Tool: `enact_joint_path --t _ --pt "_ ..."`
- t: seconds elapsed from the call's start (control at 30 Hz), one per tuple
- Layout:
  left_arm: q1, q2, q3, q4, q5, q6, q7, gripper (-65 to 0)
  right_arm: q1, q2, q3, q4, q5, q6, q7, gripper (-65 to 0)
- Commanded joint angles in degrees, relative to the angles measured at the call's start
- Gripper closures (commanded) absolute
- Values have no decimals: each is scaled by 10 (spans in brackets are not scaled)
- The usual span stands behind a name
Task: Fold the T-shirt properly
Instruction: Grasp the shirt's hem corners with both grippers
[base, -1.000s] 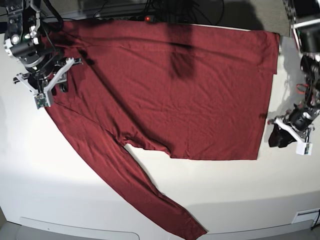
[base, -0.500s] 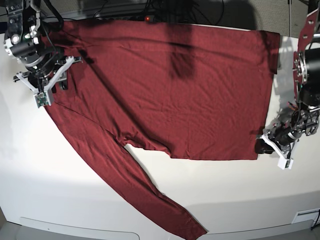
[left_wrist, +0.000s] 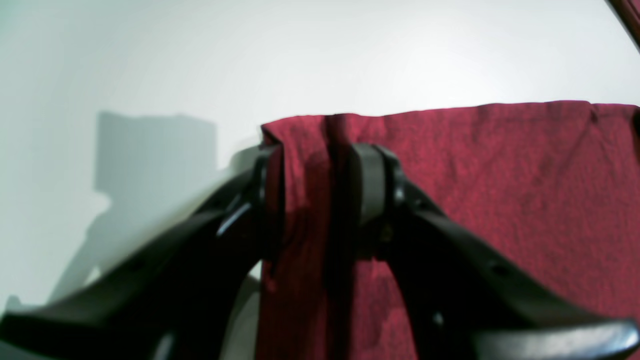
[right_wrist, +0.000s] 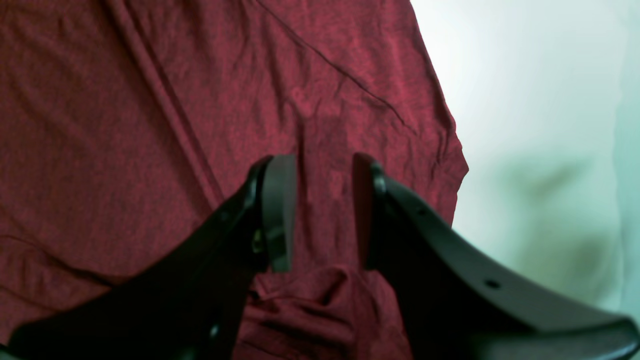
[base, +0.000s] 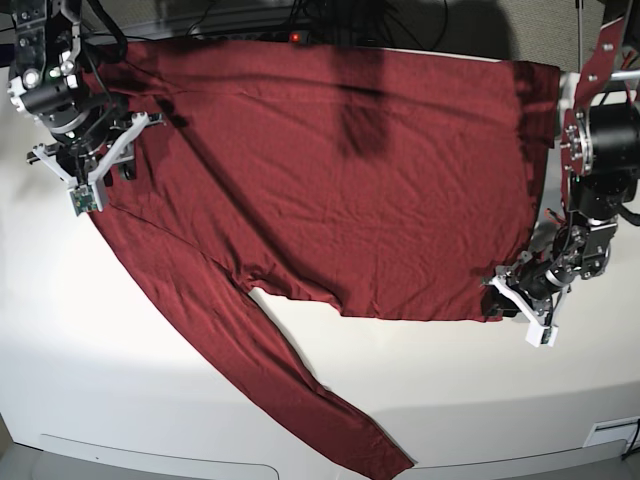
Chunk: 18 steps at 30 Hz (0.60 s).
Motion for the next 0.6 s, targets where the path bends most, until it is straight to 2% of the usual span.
enact_joint_path --t 0.0,0.07,0.13,0.23,0.33,0.47,0.57 --pt "-8 -3 0 2 11 -4 28 -183 3 8 4 9 -2 -2 12 -198" --pt "-8 -4 0 2 11 -4 27 -108 3 8 4 9 -2 -2 22 -198" --pt "-8 -6 0 2 6 -4 27 -1 3 8 4 9 -4 -2 40 -198" --pt "-9 -6 0 2 5 -4 18 0 4 8 4 9 -37 -2 84 -198" --pt "-8 -7 0 2 -11 -4 3 0 14 8 4 9 -40 -2 119 -198" --pt "-8 -9 0 2 -67 -4 1 0 76 8 4 -20 -14 -2 59 -198" --pt "-8 -9 0 2 -75 -4 12 0 133 8 3 -90 27 1 59 -198"
